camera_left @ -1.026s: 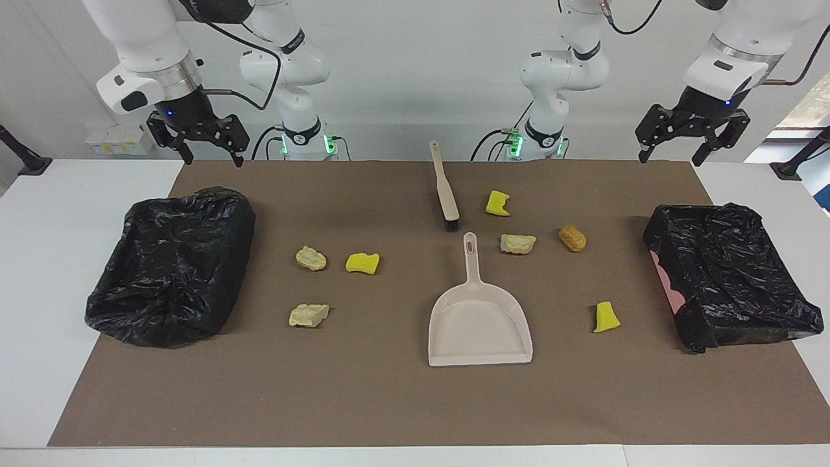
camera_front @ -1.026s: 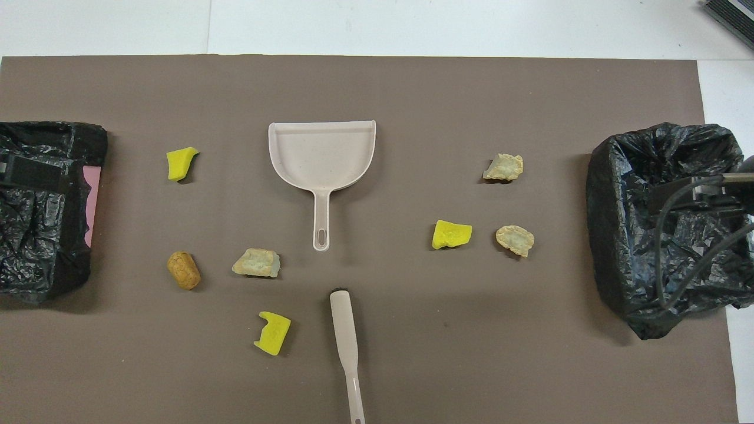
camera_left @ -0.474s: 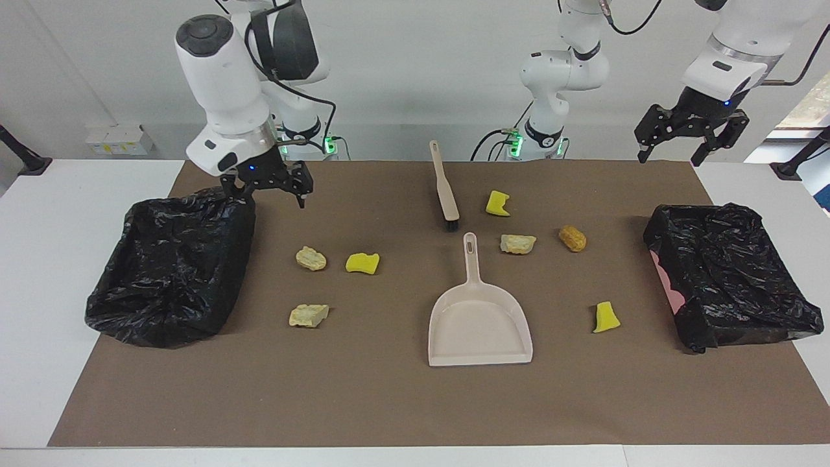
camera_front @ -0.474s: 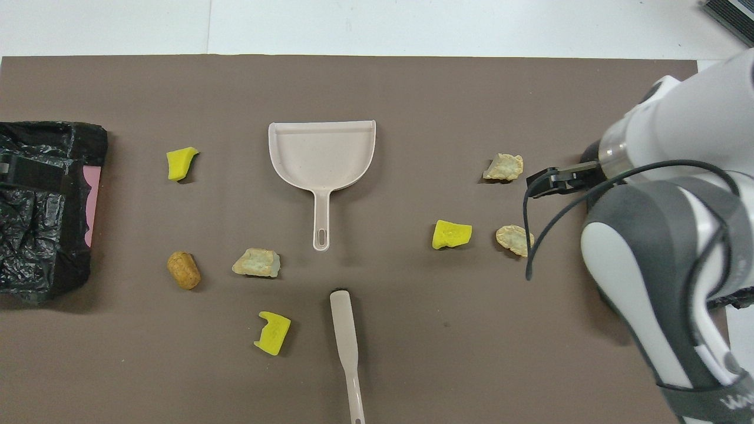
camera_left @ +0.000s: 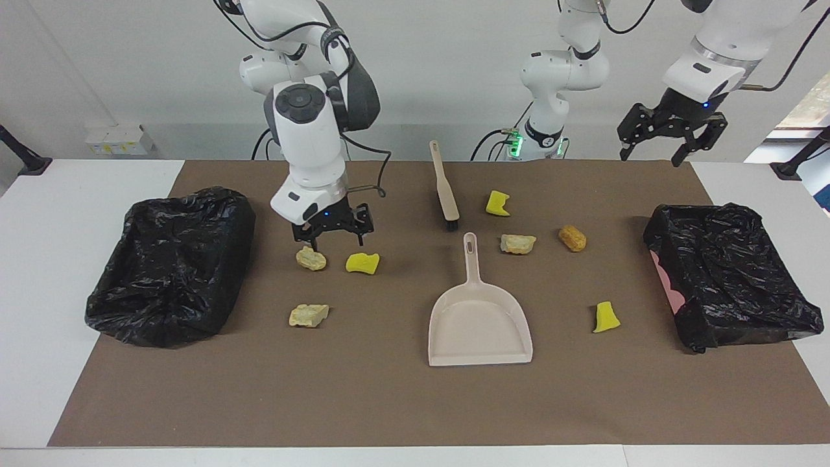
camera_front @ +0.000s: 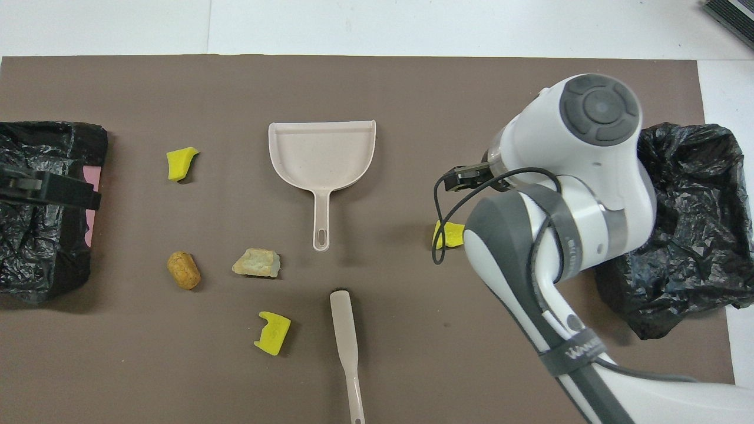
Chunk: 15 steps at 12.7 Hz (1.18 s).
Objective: Sweep and dump trash in bin
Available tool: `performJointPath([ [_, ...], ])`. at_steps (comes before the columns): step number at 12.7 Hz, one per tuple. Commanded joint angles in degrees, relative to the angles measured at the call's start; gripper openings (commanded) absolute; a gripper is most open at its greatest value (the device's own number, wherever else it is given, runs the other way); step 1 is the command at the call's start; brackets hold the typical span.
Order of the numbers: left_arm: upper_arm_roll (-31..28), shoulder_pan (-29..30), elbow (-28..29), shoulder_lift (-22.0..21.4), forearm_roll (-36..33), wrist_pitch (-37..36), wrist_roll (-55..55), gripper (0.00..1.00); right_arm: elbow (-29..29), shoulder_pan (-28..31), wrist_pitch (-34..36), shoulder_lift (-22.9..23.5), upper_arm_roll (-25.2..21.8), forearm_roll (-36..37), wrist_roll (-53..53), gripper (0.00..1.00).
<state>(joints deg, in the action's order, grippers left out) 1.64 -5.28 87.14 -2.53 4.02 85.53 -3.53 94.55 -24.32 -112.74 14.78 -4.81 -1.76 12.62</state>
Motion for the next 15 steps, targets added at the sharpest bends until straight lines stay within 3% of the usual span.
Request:
performJointPath([
  [1,0.91,-4.36,17.56,-10.62,1.17,7.61,5.26,1.0,-1.65,-3.27,-4.32,3.4,-0.11,-3.24,5.91,1.0],
  [4,0.91,-13.58,32.52,-16.97,1.17,15.09,14.66,1.0,-5.94,-8.63,-5.73,8.93,-0.02,-3.6,13.97,1.0],
  [8,0.91,-23.35,45.19,-21.37,1.17,22.65,22.93,1.0,-15.43,-13.56,-6.0,17.37,-0.02,-3.42,20.68,1.0],
  [11,0.91,-30.64,50.91,-21.46,1.17,28.0,31.19,1.0,-21.5,-15.93,-6.0,22.64,-0.02,-3.43,23.93,1.0],
  [15,1.0,-36.27,53.21,-21.29,1.34,29.6,39.89,1.0,-21.34,-17.69,-6.35,24.68,-0.02,-2.11,23.51,1.0],
])
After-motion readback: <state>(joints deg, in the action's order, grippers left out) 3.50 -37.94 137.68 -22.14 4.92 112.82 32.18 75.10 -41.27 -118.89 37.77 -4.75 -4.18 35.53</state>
